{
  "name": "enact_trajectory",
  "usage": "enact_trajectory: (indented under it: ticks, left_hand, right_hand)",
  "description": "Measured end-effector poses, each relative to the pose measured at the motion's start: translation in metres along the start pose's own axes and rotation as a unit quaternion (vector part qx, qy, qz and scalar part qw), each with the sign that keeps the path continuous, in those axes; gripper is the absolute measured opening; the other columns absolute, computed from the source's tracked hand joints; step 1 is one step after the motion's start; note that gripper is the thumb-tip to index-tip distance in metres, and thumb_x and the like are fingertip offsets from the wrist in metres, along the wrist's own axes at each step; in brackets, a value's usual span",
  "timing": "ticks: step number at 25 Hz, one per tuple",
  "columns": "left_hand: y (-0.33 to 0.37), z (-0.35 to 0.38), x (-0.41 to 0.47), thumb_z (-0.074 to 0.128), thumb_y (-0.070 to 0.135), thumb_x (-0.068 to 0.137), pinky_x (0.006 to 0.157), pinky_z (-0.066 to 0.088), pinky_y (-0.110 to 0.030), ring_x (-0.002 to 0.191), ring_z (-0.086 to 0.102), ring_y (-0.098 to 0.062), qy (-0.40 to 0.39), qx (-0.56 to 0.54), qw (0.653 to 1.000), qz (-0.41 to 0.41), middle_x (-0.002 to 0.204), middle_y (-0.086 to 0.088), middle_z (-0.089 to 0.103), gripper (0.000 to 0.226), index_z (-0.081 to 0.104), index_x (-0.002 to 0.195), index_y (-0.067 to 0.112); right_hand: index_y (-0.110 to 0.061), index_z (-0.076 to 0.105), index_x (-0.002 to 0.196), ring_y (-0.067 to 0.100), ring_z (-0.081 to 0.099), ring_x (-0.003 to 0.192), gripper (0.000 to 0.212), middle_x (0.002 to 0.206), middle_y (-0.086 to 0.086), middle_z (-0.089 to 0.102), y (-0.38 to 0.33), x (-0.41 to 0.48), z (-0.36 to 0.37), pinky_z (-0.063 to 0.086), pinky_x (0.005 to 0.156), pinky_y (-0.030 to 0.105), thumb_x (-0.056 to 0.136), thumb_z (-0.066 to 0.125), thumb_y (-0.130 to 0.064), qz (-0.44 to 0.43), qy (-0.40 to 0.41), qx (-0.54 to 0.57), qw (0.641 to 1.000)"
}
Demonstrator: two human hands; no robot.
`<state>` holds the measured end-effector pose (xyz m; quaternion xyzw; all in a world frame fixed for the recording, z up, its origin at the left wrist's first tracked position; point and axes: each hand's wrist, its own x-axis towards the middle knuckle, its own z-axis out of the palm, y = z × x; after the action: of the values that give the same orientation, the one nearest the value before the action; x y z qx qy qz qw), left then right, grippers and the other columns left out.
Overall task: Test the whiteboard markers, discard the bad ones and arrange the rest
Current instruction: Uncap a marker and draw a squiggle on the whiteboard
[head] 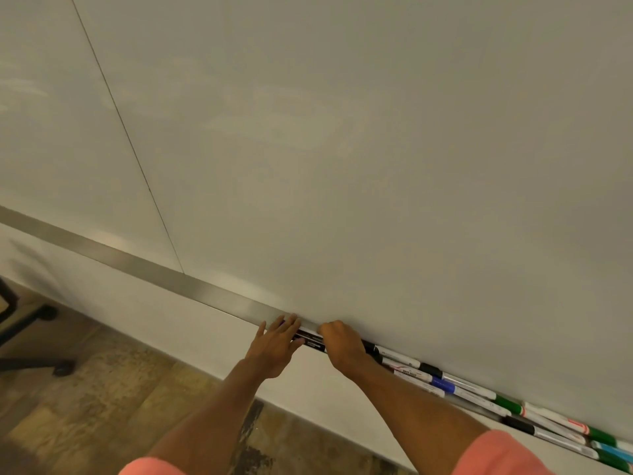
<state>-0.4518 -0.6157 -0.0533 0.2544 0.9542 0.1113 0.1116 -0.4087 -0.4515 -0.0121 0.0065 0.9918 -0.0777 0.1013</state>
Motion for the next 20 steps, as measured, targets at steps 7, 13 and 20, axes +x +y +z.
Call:
enact_trajectory:
  ticks: [7,13,20]
  left_hand:
    - [0.029,-0.005,-0.004,-0.044,0.076,0.044,0.118,0.003,-0.042,0.146,0.005,-0.017,0.011,0.024,1.0,-0.005,0.158,0.005,0.01,0.133,0.014,0.15,0.021]
    - [0.099,0.005,-0.015,-0.044,0.075,0.046,0.118,0.004,-0.043,0.146,0.009,-0.016,0.027,0.021,0.999,-0.001,0.157,0.004,0.016,0.132,0.017,0.149,0.02]
    - [0.22,0.033,-0.04,-0.044,0.075,0.046,0.118,-0.001,-0.04,0.146,0.006,-0.013,0.031,0.022,0.999,0.013,0.157,0.006,0.012,0.131,0.014,0.15,0.021]
  right_hand:
    - [-0.015,0.055,0.123,0.025,0.057,0.107,0.031,0.115,0.006,0.063,0.024,-0.023,0.001,0.047,0.08,0.034,0.101,0.037,-0.026,-0.023,0.103,0.02,0.994]
    - [-0.021,0.033,0.145,0.024,0.05,0.123,0.045,0.138,0.005,0.051,0.08,-0.078,0.01,0.042,0.099,0.037,0.101,0.036,-0.031,-0.053,0.122,0.004,0.991]
    - [-0.033,0.059,0.124,0.017,0.065,0.106,0.064,0.119,-0.001,0.066,0.17,-0.171,0.015,0.054,0.088,0.038,0.1,0.002,-0.047,0.022,0.102,-0.013,0.994]
